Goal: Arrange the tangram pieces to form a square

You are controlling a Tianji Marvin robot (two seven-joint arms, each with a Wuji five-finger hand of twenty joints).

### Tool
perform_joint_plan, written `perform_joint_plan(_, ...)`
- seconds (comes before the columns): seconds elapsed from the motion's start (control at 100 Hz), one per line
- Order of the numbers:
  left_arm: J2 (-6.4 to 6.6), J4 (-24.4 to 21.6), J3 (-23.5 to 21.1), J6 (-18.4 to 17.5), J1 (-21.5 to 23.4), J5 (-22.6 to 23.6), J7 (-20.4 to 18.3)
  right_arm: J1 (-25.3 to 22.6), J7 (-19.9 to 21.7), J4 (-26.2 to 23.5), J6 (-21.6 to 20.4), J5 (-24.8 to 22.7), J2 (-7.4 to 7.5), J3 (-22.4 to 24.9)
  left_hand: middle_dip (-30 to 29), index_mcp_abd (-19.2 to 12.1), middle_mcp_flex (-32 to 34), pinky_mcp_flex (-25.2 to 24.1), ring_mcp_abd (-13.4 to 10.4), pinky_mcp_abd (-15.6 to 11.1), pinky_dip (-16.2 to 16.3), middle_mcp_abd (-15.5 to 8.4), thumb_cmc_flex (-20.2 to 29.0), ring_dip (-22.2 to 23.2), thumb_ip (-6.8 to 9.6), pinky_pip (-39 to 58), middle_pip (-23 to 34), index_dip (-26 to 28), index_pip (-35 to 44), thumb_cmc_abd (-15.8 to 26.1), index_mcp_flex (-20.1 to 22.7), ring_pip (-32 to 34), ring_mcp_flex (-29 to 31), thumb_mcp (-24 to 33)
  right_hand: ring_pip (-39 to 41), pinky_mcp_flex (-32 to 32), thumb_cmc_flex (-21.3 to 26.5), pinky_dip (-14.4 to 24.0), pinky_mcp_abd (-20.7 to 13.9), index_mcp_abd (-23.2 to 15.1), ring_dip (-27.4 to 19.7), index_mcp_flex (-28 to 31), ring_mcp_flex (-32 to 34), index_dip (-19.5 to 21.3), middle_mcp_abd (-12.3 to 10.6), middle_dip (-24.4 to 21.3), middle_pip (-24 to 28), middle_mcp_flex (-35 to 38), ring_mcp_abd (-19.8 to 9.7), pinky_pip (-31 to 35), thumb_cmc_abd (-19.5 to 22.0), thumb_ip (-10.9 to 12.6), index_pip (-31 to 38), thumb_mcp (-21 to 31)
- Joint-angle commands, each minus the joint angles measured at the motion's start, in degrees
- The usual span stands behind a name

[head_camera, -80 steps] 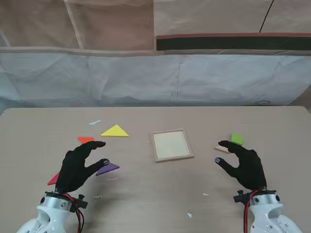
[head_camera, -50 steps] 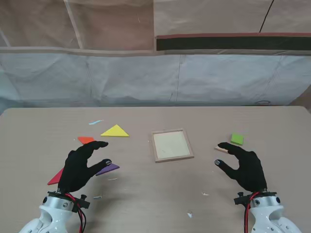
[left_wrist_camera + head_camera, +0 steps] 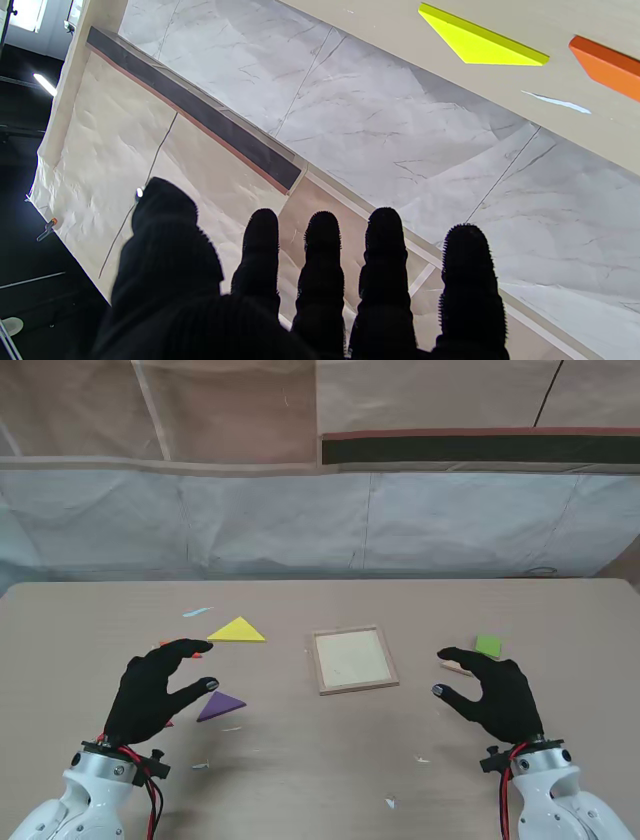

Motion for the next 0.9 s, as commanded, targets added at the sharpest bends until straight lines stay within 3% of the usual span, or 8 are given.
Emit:
perform_joint_plan(0.0, 0.17, -0.67, -0.42, 0.17, -0.56, -0.35, -1.03, 1.88, 1.31, -0.92, 0.21, -0.61, 0.44, -0.72, -0.04, 0.11, -0.42, -1.05, 0.44, 0.38, -0.14, 0.22, -0.83, 0.02, 1.22, -0.49, -1.64, -0.35, -1.02, 2.69, 1.82, 0.27, 0.50, -0.96, -1.02, -0.62, 0.03, 1.31, 3.15, 0.30, 0.12, -0.18, -1.17, -0.09, 0.43, -0.24, -0.49, 0.06, -0.49, -0.91, 0.75, -0.45, 0.38, -0.61)
perform_joint_plan(0.14, 0.24, -0.80, -0.88, -0.25, -1.13, -0.05, -1.25, 6.64, 2.77, 0.12, 1.08, -4.90, 1.50, -3.32, -0.01, 0.14, -0.35, -1.02, 0.40, 0.15, -0.11, 0.25, -0.93, 0.07, 1.20, -0.40, -1.58, -0.34, -1.02, 3.06, 1.87, 0.39, 0.61, -1.00, -0.86, 0.39, 0.75, 0.78, 1.04, -0.43, -0.08, -0.75, -1.16, 0.17, -0.83, -0.21, -0.40, -0.94, -2.25, -1.05, -1.65, -0.49, 0.59, -0.35)
perform_joint_plan(0.31, 0.15, -0.41, -0.80, -0.87, -1.25, -0.11, -0.68, 14.62, 6.42, 3.46, 2.12, -8.43, 2.85, -8.85, 0.00, 0.19, -0.22, -1.00, 0.49, 0.09, -0.06, 0.27, -0.72, 0.09, 1.19, -0.27, -1.54, -0.31, -1.00, 3.28, 2.00, 0.48, 0.76, -0.98, -4.69, -1.96, 0.58, -3.85, -1.51, -0.93, -3.92, -3.74, -5.60, 0.43, -1.69, -1.92, -1.03, -6.66, -3.67, -4.63, -3.66, -0.90, -0.43, 0.90)
perform_joint_plan(0.58, 0.18, -0.17, -0.20, -0.95, -1.24, -0.15, -0.64, 29.13, 13.73, 12.43, 3.32, -11.96, 4.66, -20.24, -0.01, 0.29, -0.04, -1.00, 0.53, 0.17, -0.05, 0.34, -0.54, 0.09, 1.16, -0.25, -1.57, -0.26, -0.88, 3.40, 2.47, 0.53, 0.89, -1.02, -7.68, -7.64, -1.67, -6.56, -2.55, -0.52, -6.18, -9.67, -13.45, 0.02, -0.85, -3.45, -1.87, -14.75, -3.21, -7.41, -0.86, -0.97, -3.41, 0.55)
perform_joint_plan(0.89, 0.33, 0.62, 1.11, -0.11, -2.48, -0.81, -1.68, 44.48, 19.67, 24.30, 8.76, -8.59, 4.51, -35.97, -0.06, 0.44, 0.32, -0.90, 0.71, 0.21, -0.02, 0.37, -0.33, 0.08, 1.12, -0.18, -1.63, -0.25, -0.81, 3.55, 3.14, 0.64, 1.23, -1.04, -8.01, -12.31, -3.97, -8.07, -4.02, 1.56, -6.94, -16.39, -20.21, 0.27, 1.25, -4.84, -1.84, -21.34, -1.44, -8.98, 2.25, -0.85, -7.91, 0.39)
